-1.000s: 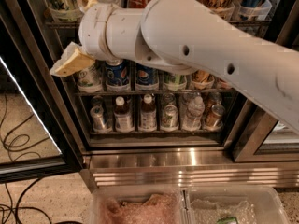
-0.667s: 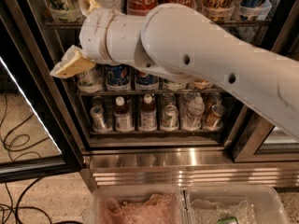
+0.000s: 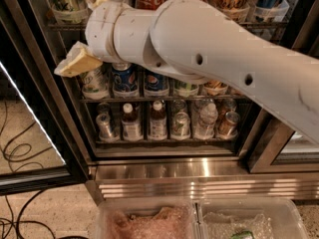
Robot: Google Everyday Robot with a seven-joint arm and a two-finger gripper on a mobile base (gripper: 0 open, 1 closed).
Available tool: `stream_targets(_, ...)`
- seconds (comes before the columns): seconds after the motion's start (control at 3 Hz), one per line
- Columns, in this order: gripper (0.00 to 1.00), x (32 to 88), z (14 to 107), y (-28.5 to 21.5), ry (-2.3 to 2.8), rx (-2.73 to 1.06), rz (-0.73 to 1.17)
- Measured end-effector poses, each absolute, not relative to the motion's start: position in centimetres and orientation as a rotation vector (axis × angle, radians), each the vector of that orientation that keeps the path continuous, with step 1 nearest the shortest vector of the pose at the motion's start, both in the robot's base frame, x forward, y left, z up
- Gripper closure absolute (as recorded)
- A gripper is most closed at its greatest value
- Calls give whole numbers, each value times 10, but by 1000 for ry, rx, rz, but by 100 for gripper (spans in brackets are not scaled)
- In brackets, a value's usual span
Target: Pick green can from top shelf of fridge
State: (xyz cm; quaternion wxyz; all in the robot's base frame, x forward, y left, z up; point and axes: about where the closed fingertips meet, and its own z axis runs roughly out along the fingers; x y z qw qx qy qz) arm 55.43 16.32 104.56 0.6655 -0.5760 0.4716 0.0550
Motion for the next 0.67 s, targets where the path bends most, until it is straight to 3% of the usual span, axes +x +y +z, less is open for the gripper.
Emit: stream_targets(0.67,0,567,1041,166,1084,-1320,123)
